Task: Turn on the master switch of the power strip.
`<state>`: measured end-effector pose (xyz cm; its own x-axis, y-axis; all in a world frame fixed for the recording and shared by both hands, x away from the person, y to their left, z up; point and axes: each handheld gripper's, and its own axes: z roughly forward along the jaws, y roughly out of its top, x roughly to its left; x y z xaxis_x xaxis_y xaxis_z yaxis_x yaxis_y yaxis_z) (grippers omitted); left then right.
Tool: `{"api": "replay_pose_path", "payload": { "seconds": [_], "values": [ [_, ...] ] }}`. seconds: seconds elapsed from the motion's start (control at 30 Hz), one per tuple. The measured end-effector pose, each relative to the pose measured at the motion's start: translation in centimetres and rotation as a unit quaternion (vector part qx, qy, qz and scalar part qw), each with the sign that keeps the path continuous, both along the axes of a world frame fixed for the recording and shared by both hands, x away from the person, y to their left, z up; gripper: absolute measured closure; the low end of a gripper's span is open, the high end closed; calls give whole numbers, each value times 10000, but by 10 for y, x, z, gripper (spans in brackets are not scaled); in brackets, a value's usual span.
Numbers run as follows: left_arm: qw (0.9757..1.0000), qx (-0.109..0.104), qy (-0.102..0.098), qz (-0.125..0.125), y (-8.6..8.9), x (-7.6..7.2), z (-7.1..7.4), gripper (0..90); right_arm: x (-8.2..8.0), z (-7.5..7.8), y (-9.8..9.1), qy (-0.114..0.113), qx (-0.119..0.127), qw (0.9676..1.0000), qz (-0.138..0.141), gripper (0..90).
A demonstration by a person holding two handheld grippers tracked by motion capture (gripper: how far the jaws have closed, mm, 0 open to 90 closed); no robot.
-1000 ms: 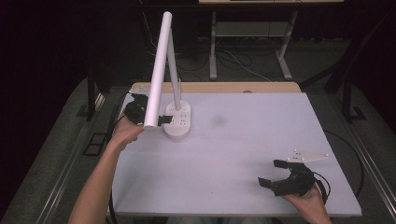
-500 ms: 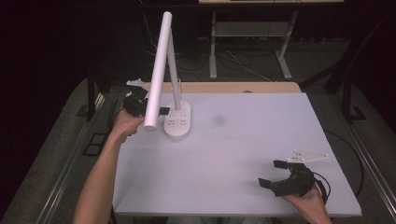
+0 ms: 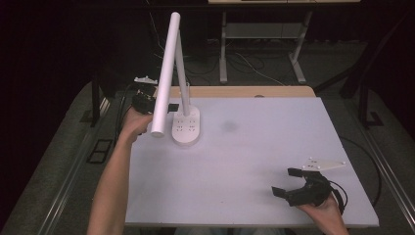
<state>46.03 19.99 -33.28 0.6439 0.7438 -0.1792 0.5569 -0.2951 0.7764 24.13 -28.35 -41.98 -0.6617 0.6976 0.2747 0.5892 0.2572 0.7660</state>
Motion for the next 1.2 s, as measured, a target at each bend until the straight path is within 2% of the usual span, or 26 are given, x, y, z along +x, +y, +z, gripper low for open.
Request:
{"api": "replay_pose_path", "payload": {
  "seconds": [0.03,0.2,0.43,0.7,0.77,0.83,0.9,0.97,1.0,1.07,1.2],
  "values": [
    [9999,-112,47,108,0,0,-1,300,0,0,0,2,-1,10000,1,0],
    [9986,-415,28,312,6,7,-8,358,2,-1,0,11,1,10000,30,0],
    [9961,-678,-34,570,13,14,-12,418,1,-1,-1,1,-10,10000,19,0],
    [9899,-1024,-41,980,22,23,-20,492,1,-1,-4,10,4,10000,-10,0],
    [9875,-1102,-2,1128,23,25,-22,493,1,-1,-4,10,17,10000,-8,0],
    [9866,-1143,5,1165,25,27,-25,517,2,-1,-3,20,37,10000,4,0],
    [9843,-1218,60,1274,24,29,-28,542,2,-1,-2,39,18,10000,1,0],
    [9842,-1224,70,1277,23,31,-30,553,2,-1,-2,37,14,10000,5,0],
    [9831,-1239,93,1345,22,32,-32,567,2,-1,-2,30,9,10000,14,0],
    [9829,-1187,107,1401,20,34,-34,614,2,-1,-3,21,33,10000,5,0],
    [9815,-1203,111,1486,17,37,-38,643,2,-1,-4,21,50,10000,8,0]
  ]
}}
